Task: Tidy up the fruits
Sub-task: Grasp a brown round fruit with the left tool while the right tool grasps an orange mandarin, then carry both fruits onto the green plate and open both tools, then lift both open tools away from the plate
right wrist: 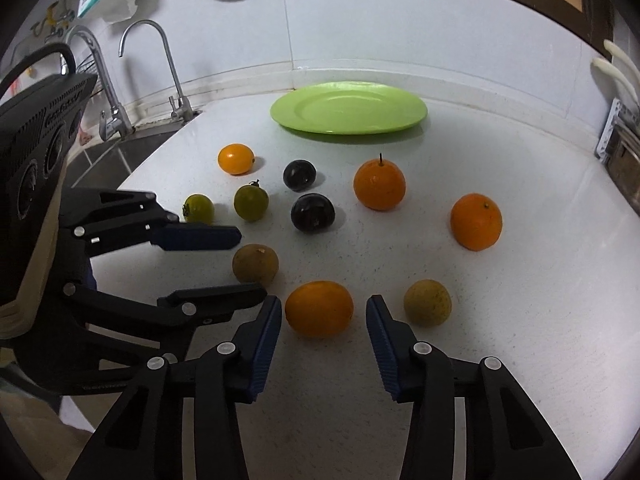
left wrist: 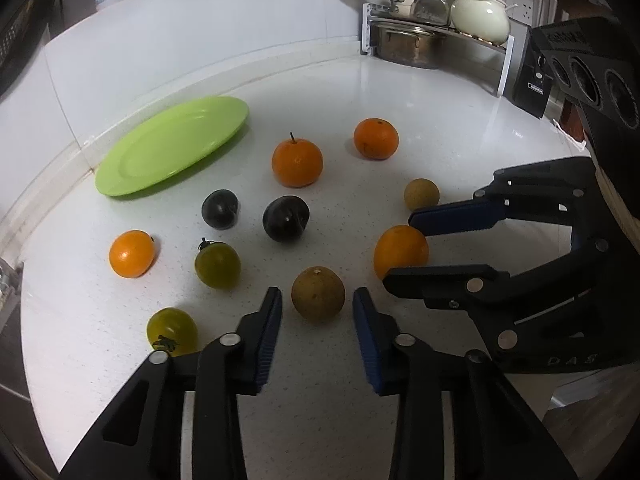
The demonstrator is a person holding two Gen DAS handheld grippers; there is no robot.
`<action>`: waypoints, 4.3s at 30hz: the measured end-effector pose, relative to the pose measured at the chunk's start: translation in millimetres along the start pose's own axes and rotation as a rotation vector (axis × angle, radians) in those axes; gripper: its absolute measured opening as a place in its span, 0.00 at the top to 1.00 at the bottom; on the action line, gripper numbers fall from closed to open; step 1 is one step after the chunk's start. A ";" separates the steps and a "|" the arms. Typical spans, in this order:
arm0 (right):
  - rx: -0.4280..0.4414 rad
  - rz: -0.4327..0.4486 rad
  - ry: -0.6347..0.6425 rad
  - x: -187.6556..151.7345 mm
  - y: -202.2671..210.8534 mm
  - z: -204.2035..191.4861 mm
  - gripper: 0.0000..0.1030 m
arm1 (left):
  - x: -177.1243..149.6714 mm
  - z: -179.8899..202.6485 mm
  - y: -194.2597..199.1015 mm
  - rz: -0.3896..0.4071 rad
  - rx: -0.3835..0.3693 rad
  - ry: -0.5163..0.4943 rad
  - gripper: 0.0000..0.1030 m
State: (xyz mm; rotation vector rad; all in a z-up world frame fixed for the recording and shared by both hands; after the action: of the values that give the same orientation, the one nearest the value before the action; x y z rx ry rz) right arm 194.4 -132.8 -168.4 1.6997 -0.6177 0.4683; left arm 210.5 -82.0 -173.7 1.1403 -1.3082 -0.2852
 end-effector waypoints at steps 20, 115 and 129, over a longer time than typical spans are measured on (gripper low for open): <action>0.003 0.075 -0.107 24.6 18.4 -12.4 0.64 | 9.8 -39.6 34.7 0.046 0.052 0.152 0.73; -0.093 0.213 -0.003 185.6 10.8 -10.1 0.37 | 63.0 -175.3 72.9 0.083 0.351 0.360 0.17; -0.171 0.362 -0.119 140.0 79.9 -4.9 0.25 | 41.0 -134.3 130.0 0.166 0.438 0.343 0.10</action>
State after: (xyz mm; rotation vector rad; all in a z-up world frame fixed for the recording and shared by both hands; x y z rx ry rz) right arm 253.1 -161.0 -20.9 1.4641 -1.0318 0.5539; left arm 284.5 15.4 -26.5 1.3630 -1.1750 0.3242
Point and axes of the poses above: each gripper's, at about its wrist camera, not at the fingertips, and y roughly against the way its jaws point, z to its right, x to its top, the point moved 8 cm from there along -y, roughly the way its jaws point, and after that the axes turned 12 degrees about -y, right-handed, at the moved point
